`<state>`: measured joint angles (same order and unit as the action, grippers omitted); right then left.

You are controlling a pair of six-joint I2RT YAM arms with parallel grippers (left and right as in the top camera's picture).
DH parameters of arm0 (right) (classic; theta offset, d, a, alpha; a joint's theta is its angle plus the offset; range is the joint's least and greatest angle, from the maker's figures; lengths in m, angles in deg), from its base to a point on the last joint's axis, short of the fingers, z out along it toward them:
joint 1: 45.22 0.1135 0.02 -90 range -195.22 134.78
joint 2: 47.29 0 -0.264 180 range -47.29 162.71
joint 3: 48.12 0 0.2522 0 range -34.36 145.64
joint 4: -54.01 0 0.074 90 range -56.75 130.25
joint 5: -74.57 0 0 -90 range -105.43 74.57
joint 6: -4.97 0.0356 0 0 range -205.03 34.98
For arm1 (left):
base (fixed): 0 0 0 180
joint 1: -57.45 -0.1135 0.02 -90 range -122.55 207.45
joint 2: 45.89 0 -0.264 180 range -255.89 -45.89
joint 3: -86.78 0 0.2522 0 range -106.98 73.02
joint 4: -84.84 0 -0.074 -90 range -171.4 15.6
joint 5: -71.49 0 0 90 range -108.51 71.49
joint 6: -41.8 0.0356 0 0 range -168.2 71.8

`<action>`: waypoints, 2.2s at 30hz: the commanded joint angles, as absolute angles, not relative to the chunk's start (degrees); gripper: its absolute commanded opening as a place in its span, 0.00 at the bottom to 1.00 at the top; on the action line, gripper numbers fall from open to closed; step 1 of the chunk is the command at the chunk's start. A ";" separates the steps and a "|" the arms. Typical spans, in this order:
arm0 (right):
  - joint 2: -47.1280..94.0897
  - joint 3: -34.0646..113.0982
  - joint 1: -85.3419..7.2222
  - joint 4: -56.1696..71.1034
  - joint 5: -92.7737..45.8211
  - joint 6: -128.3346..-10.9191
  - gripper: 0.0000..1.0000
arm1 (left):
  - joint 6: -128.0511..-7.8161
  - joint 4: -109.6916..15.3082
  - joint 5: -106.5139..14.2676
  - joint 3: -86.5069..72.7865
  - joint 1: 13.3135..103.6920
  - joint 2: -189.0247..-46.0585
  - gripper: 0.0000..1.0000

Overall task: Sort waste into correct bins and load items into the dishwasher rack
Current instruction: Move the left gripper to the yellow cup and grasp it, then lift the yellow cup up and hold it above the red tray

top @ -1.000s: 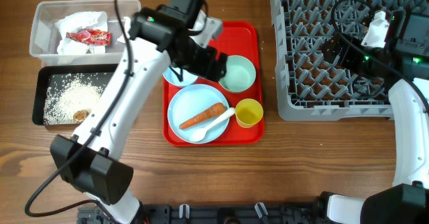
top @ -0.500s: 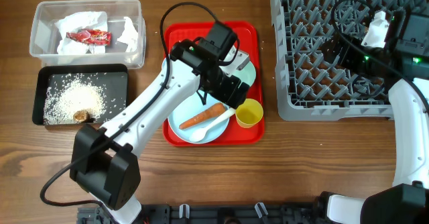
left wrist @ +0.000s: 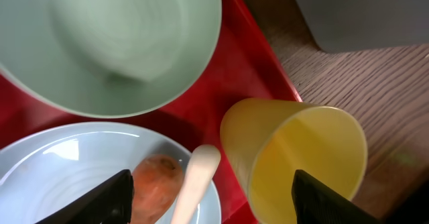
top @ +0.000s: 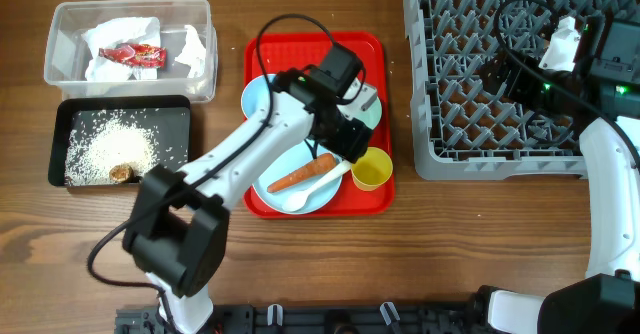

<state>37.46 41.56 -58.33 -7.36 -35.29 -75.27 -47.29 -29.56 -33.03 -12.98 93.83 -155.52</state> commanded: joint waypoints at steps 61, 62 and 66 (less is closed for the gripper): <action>38.03 41.65 -32.75 27.46 -83.46 -69.87 0.99 | -50.22 -46.33 -108.81 -17.59 64.24 -150.69 0.04; 38.03 41.65 -31.92 27.50 -83.44 -70.00 0.99 | -50.31 -46.72 -108.81 -17.59 64.24 -150.69 0.04; 38.46 41.65 -29.52 27.63 -81.89 -70.02 0.87 | -50.70 -46.96 -108.81 -17.59 64.24 -150.69 0.04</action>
<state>37.52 41.47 -31.60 27.30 -81.65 -70.28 -50.28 -46.72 -107.19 -16.96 64.13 -151.43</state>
